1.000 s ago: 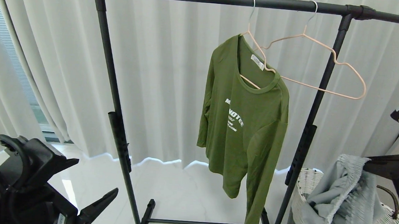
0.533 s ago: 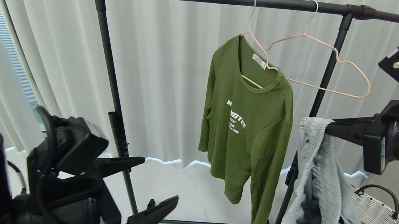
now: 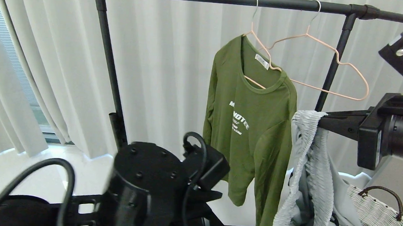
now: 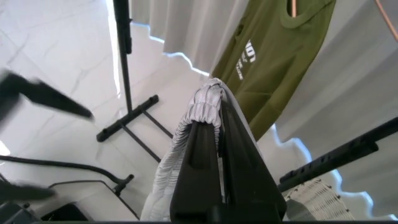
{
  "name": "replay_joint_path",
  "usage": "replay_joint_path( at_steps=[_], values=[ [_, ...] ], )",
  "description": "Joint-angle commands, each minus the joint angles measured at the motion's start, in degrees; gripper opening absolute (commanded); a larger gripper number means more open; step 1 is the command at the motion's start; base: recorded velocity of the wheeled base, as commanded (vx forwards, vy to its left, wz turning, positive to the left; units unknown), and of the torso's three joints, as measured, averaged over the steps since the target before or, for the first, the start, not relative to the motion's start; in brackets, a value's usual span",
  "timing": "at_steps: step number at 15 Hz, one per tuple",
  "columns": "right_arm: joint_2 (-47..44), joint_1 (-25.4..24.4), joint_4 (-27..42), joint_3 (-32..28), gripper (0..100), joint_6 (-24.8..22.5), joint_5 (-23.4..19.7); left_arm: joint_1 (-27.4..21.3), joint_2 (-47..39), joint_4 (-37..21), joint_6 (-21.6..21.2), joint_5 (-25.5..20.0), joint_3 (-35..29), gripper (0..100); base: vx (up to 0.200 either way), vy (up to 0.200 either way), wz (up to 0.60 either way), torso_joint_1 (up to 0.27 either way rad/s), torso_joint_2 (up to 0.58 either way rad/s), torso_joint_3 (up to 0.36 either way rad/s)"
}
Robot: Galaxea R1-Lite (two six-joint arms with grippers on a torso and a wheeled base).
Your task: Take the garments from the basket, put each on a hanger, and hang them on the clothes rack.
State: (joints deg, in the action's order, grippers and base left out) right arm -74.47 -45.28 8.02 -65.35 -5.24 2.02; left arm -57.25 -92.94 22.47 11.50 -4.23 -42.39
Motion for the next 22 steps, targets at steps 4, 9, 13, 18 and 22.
replay_joint_path(
  at_steps=[4, 9, 13, 18, 22],
  values=[
    [-0.23, -1.48, -1.08, 1.11, 0, 1.2, -0.35, -0.5, -10.33, 3.72, 0.55, -4.21, -1.91, 100, 0.0, 0.0, 0.0, 0.0, 0.0, 0.0],
    [0.2, -2.1, -3.01, 2.16, 0, 1.2, -1.85, 1.35, -20.44, 8.47, 4.59, -3.42, -7.62, 100, 0.0, 0.0, 0.0, 0.0, 0.0, 0.0],
    [0.73, -2.1, -3.01, 1.63, 0, 1.2, -1.94, 3.81, -27.73, 13.22, 5.12, 0.19, -8.5, 100, 0.0, 0.0, 0.0, 0.0, 0.0, 0.0],
    [1.17, -0.69, -2.92, 1.37, 0, 1.2, -1.76, 3.9, -28.79, 17.17, 5.91, 0.45, -2.7, 0, 0.0, 0.0, 0.0, 0.0, 0.0, 0.0],
    [1.17, 1.24, -2.92, 1.72, 0, 1.2, -1.67, 3.63, -23.43, 23.94, 6.35, 3.35, 8.46, 0, 0.0, 0.0, 0.0, 0.0, 0.0, 0.0]
  ],
)
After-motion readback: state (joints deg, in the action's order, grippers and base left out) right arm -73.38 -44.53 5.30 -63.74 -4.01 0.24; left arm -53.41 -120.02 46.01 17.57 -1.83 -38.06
